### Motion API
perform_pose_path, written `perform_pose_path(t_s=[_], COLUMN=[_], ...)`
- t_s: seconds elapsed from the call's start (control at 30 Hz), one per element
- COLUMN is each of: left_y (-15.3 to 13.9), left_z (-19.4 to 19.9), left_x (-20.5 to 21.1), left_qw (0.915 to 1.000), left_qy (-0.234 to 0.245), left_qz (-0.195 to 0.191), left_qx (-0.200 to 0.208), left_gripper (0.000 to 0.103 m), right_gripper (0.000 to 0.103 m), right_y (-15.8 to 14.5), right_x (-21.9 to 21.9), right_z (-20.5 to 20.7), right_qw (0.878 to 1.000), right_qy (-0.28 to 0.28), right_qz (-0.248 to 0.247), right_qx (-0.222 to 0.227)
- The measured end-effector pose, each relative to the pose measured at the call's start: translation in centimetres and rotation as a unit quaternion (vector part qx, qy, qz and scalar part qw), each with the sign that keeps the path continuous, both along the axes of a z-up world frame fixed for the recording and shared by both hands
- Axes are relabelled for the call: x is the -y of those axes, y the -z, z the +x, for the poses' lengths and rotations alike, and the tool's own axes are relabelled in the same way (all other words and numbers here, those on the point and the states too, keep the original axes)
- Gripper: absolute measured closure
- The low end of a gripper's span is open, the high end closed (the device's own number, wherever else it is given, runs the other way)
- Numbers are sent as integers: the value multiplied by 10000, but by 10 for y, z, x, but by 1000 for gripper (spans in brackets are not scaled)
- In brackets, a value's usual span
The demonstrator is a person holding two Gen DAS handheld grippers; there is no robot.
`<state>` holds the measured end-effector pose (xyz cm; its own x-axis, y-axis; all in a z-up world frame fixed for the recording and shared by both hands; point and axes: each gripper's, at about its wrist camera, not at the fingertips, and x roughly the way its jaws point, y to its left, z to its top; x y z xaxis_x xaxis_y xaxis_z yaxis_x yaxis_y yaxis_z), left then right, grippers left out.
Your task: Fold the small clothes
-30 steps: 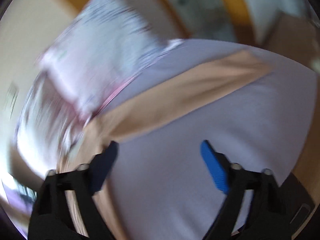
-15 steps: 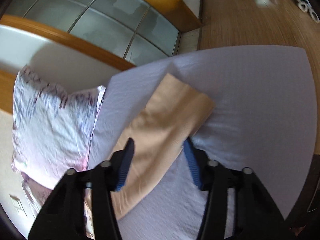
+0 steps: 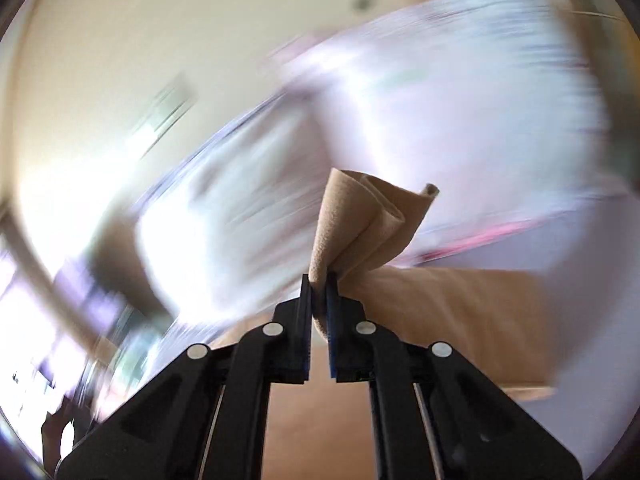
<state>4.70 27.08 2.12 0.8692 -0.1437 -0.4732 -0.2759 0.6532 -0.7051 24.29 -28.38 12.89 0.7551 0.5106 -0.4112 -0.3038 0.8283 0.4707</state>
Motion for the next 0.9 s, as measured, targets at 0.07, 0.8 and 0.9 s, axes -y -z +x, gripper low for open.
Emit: perform_pose_path(t_s=[0.07,0.8,0.9], left_y=[8,31,31], left_z=[-3,-20,-15], left_x=[-19,-128,-133], left_qw=[9988,9678,9692], left_qy=[-255,-2009,-1930], left_qz=[-409,-1362,-1330], left_qx=[-125,-666,-760], left_gripper=[1,25,34], right_gripper=[97,22,22], right_y=[10,60,59], right_x=[-65,-53,-54], right_z=[17,-24,-29], right_qw=[9968,9858,9837], right_qy=[-759,-1301,-1479], right_qz=[-161,36,101], right_qx=[-185,-1061,-1020])
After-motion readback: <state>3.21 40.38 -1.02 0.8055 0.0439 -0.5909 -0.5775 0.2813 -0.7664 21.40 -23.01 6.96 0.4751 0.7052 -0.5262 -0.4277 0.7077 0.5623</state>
